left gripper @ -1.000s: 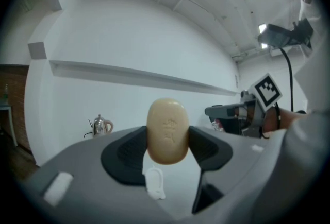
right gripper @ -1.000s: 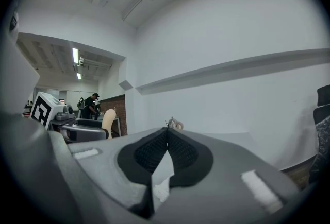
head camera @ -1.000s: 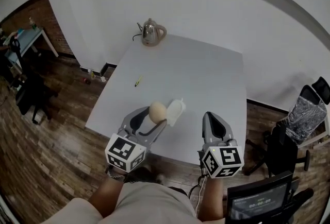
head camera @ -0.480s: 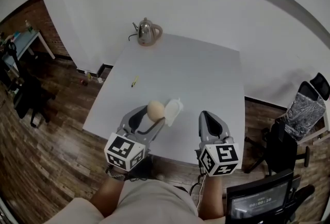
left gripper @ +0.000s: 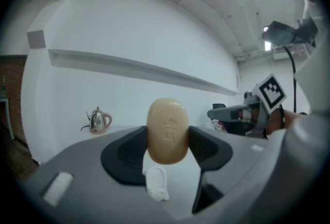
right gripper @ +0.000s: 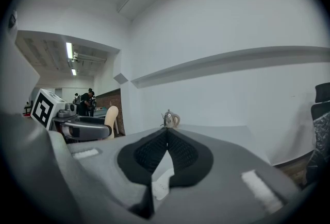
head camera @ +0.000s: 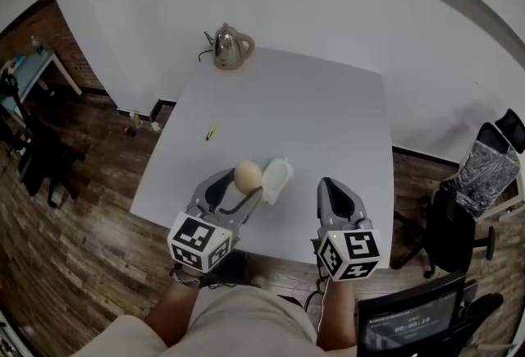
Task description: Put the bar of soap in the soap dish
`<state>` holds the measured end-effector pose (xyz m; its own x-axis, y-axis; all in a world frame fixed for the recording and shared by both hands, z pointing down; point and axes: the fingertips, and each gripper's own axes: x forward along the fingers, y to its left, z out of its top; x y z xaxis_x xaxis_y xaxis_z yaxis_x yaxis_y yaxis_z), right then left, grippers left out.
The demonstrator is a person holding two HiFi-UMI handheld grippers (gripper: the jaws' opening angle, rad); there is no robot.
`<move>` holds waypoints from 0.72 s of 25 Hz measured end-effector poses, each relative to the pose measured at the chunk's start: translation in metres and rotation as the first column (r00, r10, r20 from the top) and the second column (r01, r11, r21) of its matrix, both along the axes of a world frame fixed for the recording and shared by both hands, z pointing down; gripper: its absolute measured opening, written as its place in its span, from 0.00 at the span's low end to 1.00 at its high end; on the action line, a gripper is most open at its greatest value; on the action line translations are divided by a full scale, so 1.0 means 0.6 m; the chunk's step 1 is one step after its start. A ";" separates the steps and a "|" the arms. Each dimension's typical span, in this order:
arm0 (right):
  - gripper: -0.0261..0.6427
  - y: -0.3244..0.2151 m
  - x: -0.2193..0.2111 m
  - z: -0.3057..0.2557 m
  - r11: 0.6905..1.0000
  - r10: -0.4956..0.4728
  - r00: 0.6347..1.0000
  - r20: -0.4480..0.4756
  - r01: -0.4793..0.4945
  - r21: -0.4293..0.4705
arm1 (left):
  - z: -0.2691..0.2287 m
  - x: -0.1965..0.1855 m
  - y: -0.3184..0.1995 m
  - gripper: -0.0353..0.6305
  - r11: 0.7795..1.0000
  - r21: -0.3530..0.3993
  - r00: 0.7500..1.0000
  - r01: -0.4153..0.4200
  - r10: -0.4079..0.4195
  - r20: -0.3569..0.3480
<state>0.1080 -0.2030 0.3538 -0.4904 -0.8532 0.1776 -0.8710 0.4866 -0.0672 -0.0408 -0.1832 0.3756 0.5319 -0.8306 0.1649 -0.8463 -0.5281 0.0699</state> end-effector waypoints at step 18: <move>0.04 -0.066 -0.013 0.046 0.995 0.062 0.998 -0.006 -0.062 -0.073 | 0.056 0.001 -0.078 0.46 0.994 -0.094 0.998 -0.060 0.058 -0.022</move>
<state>0.1000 -0.2424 0.3816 -0.4363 -0.8665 0.2425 -0.8996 0.4258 -0.0969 -0.0404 -0.2300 0.4092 0.5831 -0.7790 0.2305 -0.8120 -0.5672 0.1375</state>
